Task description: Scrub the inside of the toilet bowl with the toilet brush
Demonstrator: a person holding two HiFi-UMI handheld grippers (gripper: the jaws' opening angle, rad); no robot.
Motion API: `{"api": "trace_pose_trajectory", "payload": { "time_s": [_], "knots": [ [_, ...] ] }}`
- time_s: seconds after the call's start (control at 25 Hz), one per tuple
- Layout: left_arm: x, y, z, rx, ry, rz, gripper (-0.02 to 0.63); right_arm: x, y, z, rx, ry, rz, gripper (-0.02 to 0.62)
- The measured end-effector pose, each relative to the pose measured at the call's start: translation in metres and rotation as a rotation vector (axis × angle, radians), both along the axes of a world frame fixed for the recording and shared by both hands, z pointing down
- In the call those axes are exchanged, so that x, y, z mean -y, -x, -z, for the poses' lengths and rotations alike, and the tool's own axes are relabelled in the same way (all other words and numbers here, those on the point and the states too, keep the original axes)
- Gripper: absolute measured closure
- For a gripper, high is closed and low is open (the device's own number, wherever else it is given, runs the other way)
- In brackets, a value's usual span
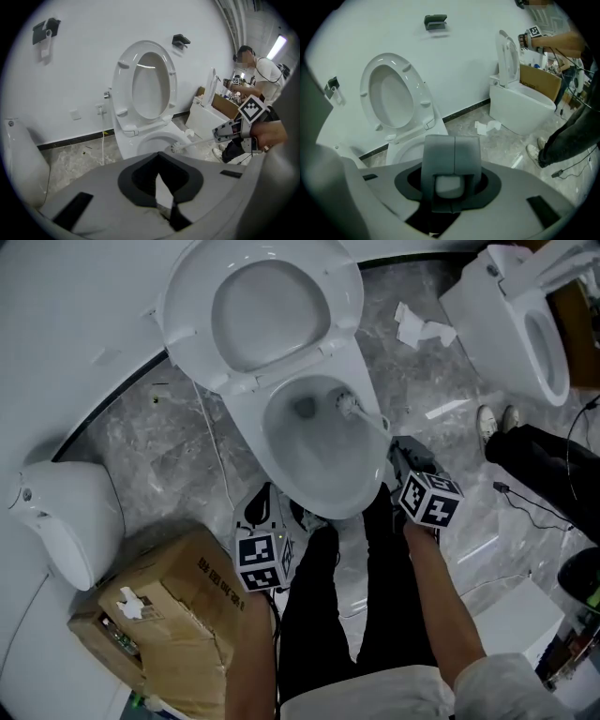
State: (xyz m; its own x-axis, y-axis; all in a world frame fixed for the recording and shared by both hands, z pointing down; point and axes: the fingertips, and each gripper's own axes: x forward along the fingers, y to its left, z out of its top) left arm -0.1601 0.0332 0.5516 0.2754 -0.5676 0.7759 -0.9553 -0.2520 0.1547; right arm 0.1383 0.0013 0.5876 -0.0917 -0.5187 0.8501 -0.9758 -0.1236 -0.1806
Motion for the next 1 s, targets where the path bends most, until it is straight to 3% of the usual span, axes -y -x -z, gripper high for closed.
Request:
{"api": "trace_pose_trajectory", "payload": {
  "time_s": [0.28,0.56,0.8,1.0],
  "knots": [
    [-0.010,-0.020,0.013,-0.017,-0.036,-0.108,0.577,-0.041,-0.001,0.007,-0.030,0.016,-0.050,0.417],
    [-0.026,-0.018,0.015,-0.007,-0.037,-0.136,0.577,-0.085,-0.002,0.008,-0.037,0.048,-0.059,0.417],
    [-0.040,-0.022,0.009,-0.027,-0.018,-0.113,0.577,-0.104,0.011,0.011,-0.079,0.073,0.083,0.416],
    [-0.041,-0.025,-0.008,-0.039,-0.005,-0.066,0.577,-0.097,0.056,0.008,-0.016,0.035,0.315,0.416]
  ]
}}
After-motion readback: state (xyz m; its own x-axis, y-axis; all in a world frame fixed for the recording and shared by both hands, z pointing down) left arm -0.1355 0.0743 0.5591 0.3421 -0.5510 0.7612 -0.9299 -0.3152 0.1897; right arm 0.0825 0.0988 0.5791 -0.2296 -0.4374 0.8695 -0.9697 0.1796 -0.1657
